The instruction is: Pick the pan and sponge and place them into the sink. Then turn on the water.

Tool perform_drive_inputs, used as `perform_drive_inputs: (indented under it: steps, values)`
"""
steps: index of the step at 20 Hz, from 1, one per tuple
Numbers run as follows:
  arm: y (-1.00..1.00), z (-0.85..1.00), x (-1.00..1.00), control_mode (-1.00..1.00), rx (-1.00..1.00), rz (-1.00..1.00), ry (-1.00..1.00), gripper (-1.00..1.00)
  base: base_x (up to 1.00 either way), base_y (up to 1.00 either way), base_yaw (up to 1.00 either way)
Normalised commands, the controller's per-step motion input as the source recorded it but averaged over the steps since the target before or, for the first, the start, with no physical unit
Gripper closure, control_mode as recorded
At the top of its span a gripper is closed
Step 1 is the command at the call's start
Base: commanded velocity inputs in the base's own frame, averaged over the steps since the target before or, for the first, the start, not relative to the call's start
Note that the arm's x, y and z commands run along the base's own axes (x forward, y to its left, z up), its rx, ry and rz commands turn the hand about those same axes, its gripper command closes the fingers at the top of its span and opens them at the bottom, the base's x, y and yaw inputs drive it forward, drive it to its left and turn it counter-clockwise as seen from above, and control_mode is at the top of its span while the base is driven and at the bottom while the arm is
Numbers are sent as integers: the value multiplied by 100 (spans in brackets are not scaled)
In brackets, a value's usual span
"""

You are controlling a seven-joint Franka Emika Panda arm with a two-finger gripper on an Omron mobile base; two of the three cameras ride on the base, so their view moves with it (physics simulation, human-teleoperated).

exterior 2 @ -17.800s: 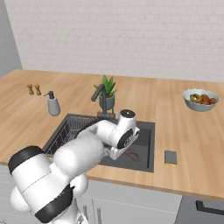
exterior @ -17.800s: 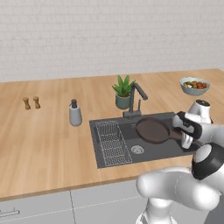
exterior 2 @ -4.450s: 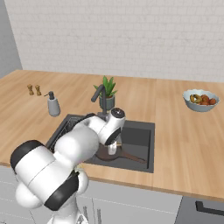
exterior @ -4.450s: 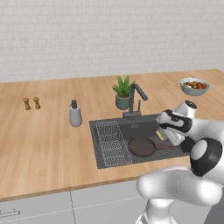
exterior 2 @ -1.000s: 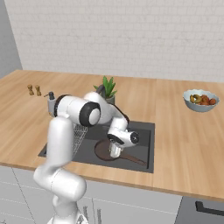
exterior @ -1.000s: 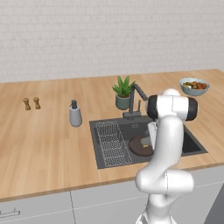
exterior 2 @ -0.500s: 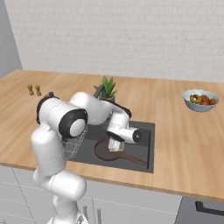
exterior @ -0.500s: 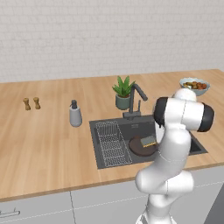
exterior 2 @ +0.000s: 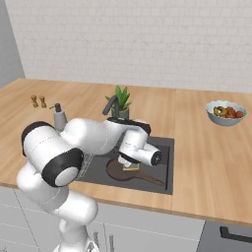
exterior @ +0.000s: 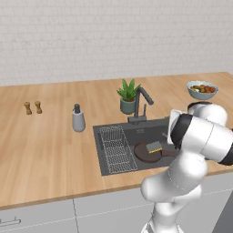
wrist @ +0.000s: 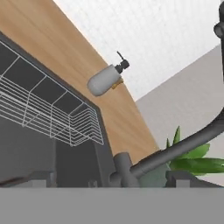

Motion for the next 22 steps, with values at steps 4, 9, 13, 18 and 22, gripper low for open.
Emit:
perform_drive_inputs:
  steps: [4, 9, 13, 18, 22]
  values:
    - [-29, 56, -36, -100, 20, -8, 4, -100, 0, 0, 0]
    - [-21, 32, -24, -100, 18, -16, 9, -100, 0, 0, 0]
    - [0, 4, -6, -100, 10, -22, 4, -100, 0, 0, 0]
    - [15, 0, 1, -100, 1, -20, 7, -100, 0, 0, 0]
    - [14, 1, 14, -100, 2, -4, 12, -100, 0, 0, 0]
